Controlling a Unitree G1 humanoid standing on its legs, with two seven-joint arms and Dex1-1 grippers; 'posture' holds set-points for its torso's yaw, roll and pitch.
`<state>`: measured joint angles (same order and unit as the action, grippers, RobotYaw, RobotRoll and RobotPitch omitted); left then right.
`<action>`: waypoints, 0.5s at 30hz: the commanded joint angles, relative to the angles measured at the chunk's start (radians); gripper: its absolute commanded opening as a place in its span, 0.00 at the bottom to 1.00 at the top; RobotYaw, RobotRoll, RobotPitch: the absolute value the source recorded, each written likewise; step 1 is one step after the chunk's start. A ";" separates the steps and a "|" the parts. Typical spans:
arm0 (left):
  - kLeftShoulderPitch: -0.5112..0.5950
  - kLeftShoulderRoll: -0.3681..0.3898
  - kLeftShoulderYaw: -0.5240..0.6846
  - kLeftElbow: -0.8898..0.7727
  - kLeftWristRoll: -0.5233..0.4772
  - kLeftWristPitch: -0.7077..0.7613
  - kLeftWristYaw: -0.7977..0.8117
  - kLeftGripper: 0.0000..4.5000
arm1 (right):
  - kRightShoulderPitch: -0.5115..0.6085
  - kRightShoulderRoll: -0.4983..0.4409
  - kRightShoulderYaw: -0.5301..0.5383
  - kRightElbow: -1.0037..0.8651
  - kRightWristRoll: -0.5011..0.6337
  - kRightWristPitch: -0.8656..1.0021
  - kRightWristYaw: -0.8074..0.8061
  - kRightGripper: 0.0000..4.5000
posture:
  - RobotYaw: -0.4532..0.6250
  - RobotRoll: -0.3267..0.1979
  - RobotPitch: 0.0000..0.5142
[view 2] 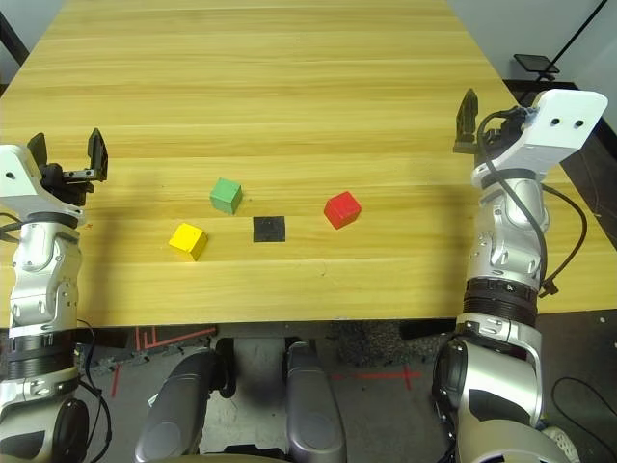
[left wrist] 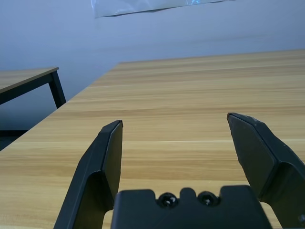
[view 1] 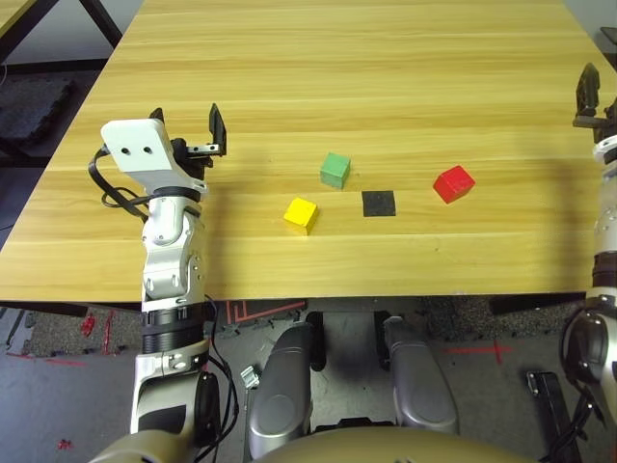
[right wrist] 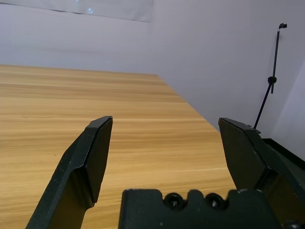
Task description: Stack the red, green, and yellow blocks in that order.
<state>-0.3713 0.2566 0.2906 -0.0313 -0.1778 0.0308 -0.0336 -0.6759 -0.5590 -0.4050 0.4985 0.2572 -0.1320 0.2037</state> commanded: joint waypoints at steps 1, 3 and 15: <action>0.028 -0.005 0.002 -0.026 -0.004 0.016 0.003 0.99 | 0.014 -0.003 -0.002 0.008 -0.001 -0.010 0.008 1.00 | 0.62 0.67 0.59; 0.040 -0.008 0.007 -0.029 -0.005 0.020 0.008 0.99 | 0.036 0.002 -0.001 0.000 -0.005 -0.008 0.007 1.00 | 0.62 0.67 0.59; -0.057 0.096 0.009 0.049 -0.210 -0.026 -0.350 0.99 | 0.082 -0.008 0.022 -0.187 0.050 0.203 0.071 1.00 | 0.61 0.62 0.60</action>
<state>-0.4290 0.3362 0.2984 0.0016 -0.3450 0.0186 -0.3081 -0.6125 -0.5601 -0.3907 0.3553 0.2798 0.0128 0.2591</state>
